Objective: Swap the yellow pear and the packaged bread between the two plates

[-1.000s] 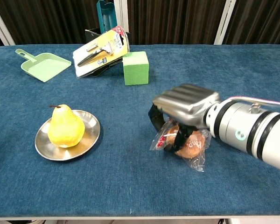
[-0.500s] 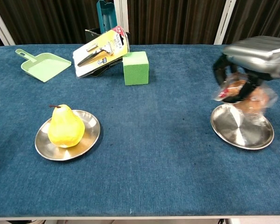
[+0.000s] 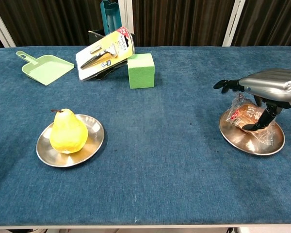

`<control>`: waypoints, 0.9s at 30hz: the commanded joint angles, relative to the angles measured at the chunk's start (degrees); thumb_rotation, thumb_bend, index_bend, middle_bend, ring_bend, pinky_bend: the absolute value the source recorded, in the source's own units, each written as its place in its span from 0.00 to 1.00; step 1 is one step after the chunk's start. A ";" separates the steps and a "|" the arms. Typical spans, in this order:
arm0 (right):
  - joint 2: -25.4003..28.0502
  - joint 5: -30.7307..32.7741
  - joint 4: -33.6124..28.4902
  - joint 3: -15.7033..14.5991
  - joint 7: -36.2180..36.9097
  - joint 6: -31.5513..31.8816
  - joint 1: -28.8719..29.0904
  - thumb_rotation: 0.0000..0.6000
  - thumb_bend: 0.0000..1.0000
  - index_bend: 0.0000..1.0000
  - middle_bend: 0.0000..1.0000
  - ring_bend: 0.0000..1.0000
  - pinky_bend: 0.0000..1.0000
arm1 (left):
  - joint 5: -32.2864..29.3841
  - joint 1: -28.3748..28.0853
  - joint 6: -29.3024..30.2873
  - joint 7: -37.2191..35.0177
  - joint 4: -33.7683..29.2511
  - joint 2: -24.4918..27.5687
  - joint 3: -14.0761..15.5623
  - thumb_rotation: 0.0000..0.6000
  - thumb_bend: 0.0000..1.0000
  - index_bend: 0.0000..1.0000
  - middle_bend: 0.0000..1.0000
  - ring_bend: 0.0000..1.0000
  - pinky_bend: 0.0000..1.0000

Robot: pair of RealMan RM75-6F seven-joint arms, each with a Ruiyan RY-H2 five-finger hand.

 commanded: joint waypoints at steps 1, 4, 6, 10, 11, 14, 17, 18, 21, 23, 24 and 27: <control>2.95 -4.11 -3.33 -1.11 2.60 2.39 -1.62 0.96 0.25 0.00 0.01 0.01 0.26 | 0.60 0.55 0.98 -1.25 0.20 0.48 0.02 1.00 0.03 0.17 0.10 0.06 0.27; 6.87 -10.95 -7.06 -3.00 6.74 6.40 -4.46 0.85 0.17 0.00 0.00 0.00 0.15 | 1.51 1.36 2.45 -3.55 0.70 1.05 0.32 1.00 0.03 0.17 0.09 0.06 0.27; 9.60 -15.50 -8.86 -4.51 9.46 9.44 -6.54 0.80 0.14 0.00 0.00 0.00 0.11 | 1.95 2.00 3.28 -5.22 1.24 1.48 0.77 1.00 0.03 0.17 0.09 0.06 0.27; 14.98 -26.57 -9.24 -9.37 10.88 22.75 -14.83 0.78 0.14 0.00 0.00 0.00 0.02 | 0.53 4.20 2.84 -5.23 1.50 5.08 3.32 1.00 0.03 0.17 0.09 0.05 0.27; 15.99 -28.41 -8.52 -10.88 9.39 27.57 -18.30 0.78 0.14 0.00 0.00 0.00 0.01 | 0.28 4.91 2.90 -5.71 1.61 6.32 4.13 1.00 0.04 0.16 0.08 0.05 0.26; 15.35 -31.09 -4.60 -12.96 8.53 38.10 -26.10 0.79 0.14 0.00 0.00 0.00 0.00 | -0.54 7.47 5.89 -6.76 4.66 6.49 4.26 1.00 0.05 0.15 0.07 0.02 0.19; 12.06 -32.22 3.42 -14.14 13.32 45.44 -32.58 0.80 0.14 0.00 0.00 0.00 0.00 | -1.28 10.59 10.86 -8.77 10.33 2.99 2.75 1.00 0.06 0.15 0.06 0.00 0.16; 10.91 -32.18 6.33 -14.35 16.97 47.13 -34.38 0.80 0.14 0.00 0.00 0.00 0.00 | -1.35 11.46 12.00 -10.14 12.52 1.61 2.48 1.00 0.07 0.15 0.06 0.00 0.15; 10.55 -34.93 10.52 -14.44 20.56 49.88 -36.03 0.83 0.14 0.00 0.00 0.00 0.00 | 0.74 11.70 12.68 -10.81 14.72 1.21 2.85 1.00 0.07 0.15 0.05 0.00 0.12; 10.03 -35.72 11.58 -13.80 21.54 51.14 -36.70 0.83 0.14 0.00 0.00 0.00 0.00 | 1.91 11.76 13.77 -11.77 15.65 0.82 2.54 1.00 0.07 0.15 0.05 0.00 0.12; 9.75 -35.80 11.86 -13.56 21.56 51.02 -36.98 0.83 0.14 0.00 0.00 0.00 0.00 | 2.10 11.91 14.16 -11.63 16.07 0.51 2.26 1.00 0.07 0.15 0.04 0.00 0.11; 9.79 -36.90 12.24 -13.66 21.61 49.69 -36.88 0.83 0.14 0.00 0.00 0.00 0.00 | 2.68 12.17 14.78 -11.33 16.83 -0.11 1.86 1.00 0.07 0.15 0.03 0.00 0.11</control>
